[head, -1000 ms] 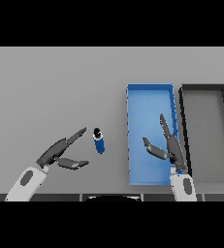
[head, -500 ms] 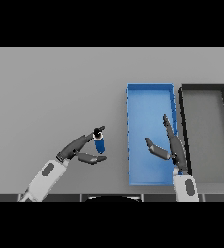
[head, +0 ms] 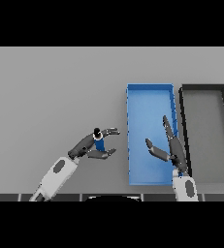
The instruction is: Pick up the blue pipe and place it into the blue bin.
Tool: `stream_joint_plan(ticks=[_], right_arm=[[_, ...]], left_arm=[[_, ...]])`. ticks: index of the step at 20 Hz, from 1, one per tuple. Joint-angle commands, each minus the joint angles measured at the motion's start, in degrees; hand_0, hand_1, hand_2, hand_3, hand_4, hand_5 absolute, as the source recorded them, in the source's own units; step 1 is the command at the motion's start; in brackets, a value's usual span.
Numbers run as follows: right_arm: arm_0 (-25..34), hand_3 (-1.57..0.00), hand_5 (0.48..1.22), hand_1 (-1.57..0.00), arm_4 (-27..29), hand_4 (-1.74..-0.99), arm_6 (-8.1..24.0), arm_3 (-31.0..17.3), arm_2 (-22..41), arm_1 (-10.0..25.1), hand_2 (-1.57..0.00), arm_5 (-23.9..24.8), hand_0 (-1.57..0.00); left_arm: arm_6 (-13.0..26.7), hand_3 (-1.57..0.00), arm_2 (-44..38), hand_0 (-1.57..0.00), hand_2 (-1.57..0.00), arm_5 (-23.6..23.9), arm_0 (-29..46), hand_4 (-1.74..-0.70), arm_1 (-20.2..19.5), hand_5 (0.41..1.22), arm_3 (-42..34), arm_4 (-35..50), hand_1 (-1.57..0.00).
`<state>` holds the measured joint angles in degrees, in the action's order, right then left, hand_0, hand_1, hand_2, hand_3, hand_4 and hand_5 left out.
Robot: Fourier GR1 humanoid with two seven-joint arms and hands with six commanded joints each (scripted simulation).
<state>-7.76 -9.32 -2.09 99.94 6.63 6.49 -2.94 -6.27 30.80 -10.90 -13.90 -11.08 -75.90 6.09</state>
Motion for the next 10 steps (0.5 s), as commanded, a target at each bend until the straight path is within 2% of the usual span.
stream_joint_plan(ticks=[1, 3, 5, 8, 10], right_arm=[[0.4, 0.00, 0.605, 0.00, 0.0, -1.199, 0.9, -0.3, -0.1, -0.2, 0.00, 0.3, 0.00], [1.2, 0.00, 0.604, 0.00, 0.4, -1.198, 1.2, -0.6, -0.4, -0.2, 0.00, 0.2, 0.00], [1.1, 0.00, 0.604, 0.00, 0.6, -1.196, 0.7, -0.8, -0.8, 0.2, 0.00, 0.1, 0.00], [0.9, 0.00, 0.602, 0.00, -0.1, -1.191, -0.2, -1.0, -0.2, 0.3, 0.00, -0.1, 0.00], [0.4, 0.00, 0.602, 0.00, 0.7, -1.192, -0.7, -0.9, -0.4, 0.3, 0.00, -0.7, 0.00]], left_arm=[[-0.4, -0.49, -0.5, -0.29, -0.54, -0.2, 0.5, -1.34, 0.7, 0.765, 0.4, 1.2, -0.46], [-1.1, -0.88, -0.1, -0.72, -0.90, 0.1, 0.7, -1.48, 1.5, 0.929, 1.4, 0.7, -0.86], [-0.3, -1.10, 0.7, -1.02, -1.14, -0.5, 0.8, -1.57, 1.3, 1.034, 0.3, -0.1, -1.11], [-4.3, -1.27, 2.0, -1.29, -1.35, 0.9, 1.0, -1.65, 1.7, 1.125, 0.8, -1.5, -1.34], [-4.7, -1.35, 1.6, -1.39, -1.43, 1.6, 0.6, -1.68, 2.1, 1.160, 1.2, -1.5, -1.42]])
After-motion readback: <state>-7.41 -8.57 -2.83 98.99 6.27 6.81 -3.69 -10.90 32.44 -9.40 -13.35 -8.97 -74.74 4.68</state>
